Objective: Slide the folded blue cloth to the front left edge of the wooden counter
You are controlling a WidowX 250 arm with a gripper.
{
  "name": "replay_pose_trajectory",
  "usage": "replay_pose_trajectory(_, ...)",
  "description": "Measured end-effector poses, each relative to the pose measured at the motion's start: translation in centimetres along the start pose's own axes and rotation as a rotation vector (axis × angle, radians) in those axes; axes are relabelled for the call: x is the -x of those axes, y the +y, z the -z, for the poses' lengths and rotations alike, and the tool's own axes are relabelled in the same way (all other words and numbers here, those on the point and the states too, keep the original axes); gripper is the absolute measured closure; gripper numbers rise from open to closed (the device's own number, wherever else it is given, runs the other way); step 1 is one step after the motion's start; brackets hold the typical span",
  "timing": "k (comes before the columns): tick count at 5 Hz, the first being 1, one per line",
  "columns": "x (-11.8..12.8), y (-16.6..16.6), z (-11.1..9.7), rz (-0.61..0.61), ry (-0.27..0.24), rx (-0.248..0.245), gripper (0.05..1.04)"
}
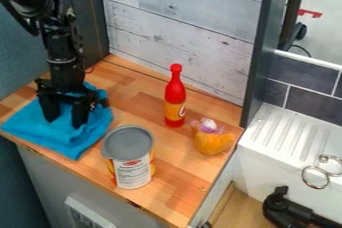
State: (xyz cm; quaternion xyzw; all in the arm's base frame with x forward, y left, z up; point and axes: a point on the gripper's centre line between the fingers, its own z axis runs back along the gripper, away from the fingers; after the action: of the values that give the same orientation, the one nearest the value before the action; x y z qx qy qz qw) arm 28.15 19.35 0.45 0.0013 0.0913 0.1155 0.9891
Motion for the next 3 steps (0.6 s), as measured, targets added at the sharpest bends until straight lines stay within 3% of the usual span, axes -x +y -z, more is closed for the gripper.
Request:
replay_pose_trajectory(1, -0.1, -0.3, -0.5, 0.027, 0.007, 0.001, 0.083)
replay_pose_trajectory(2, -0.1, -1.4, -4.7, 0.040, -0.047, -0.062, 0.083)
replay_pose_trajectory(3, 0.3, -2.3, -9.3, 0.052, -0.167, -0.090, 0.083)
